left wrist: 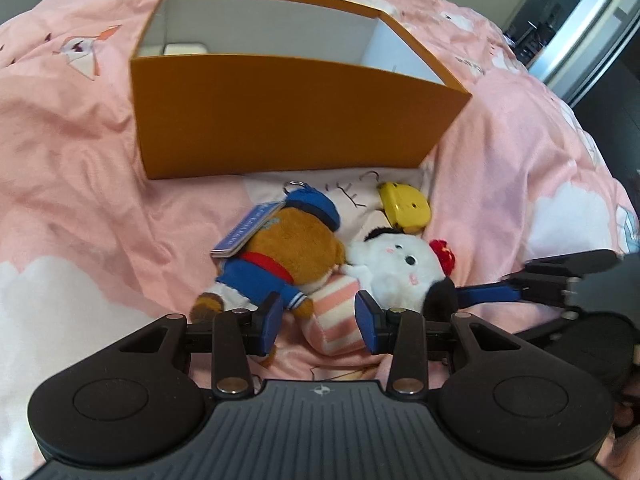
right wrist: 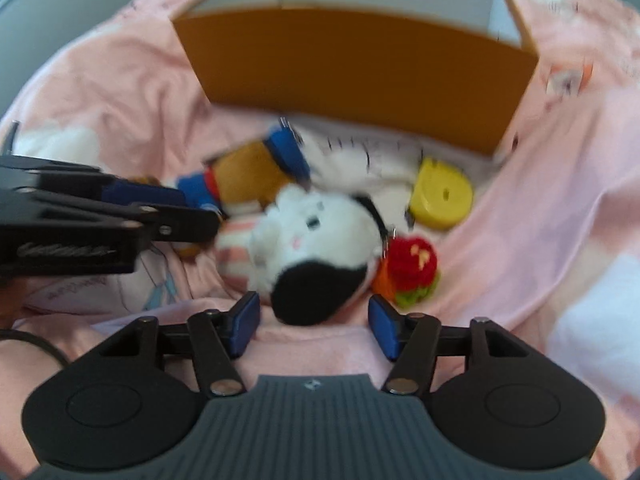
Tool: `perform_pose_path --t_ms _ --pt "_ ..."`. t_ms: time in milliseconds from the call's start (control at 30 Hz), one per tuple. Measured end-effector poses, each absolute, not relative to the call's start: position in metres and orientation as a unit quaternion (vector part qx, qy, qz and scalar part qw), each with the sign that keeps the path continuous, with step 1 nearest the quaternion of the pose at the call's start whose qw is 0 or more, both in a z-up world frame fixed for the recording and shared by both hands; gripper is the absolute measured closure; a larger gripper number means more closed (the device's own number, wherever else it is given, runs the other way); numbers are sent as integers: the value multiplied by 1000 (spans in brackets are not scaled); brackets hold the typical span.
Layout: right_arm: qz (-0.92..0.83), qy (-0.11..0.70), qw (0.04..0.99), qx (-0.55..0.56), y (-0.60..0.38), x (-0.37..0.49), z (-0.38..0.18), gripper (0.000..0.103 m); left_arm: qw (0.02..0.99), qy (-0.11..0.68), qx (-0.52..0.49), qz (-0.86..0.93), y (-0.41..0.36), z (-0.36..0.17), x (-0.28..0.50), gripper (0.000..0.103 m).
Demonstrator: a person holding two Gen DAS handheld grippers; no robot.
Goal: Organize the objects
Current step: 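Move both grippers down to the plush keychains beside the orange box, then grasp the sailor bear plush with the left gripper while the right grasps the white dog plush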
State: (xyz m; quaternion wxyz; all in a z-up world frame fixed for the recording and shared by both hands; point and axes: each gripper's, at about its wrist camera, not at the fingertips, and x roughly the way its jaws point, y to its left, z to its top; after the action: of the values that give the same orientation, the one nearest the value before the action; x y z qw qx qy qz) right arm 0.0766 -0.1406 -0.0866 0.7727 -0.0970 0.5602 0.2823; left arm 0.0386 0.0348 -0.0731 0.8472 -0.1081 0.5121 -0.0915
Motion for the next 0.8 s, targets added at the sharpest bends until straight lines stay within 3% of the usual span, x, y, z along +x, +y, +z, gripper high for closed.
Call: perform_pose_path --t_ms 67,100,367,500,567,800 --pt "282 571 766 -89 -139 81 -93 44 848 512 -106 -90 35 -74 38 57" --pt "283 566 769 -89 -137 80 -93 57 848 511 -106 -88 35 -74 38 57" --pt "252 488 828 -113 -135 79 -75 68 869 478 -101 -83 39 -68 41 57" --pt "223 477 845 -93 -138 90 -70 69 872 469 -97 -101 33 -69 47 58" --pt "216 485 845 -70 -142 94 -70 68 871 467 -98 -116 30 -72 50 68" --pt "202 496 844 17 -162 95 -65 62 862 475 -114 -134 27 -81 57 75"
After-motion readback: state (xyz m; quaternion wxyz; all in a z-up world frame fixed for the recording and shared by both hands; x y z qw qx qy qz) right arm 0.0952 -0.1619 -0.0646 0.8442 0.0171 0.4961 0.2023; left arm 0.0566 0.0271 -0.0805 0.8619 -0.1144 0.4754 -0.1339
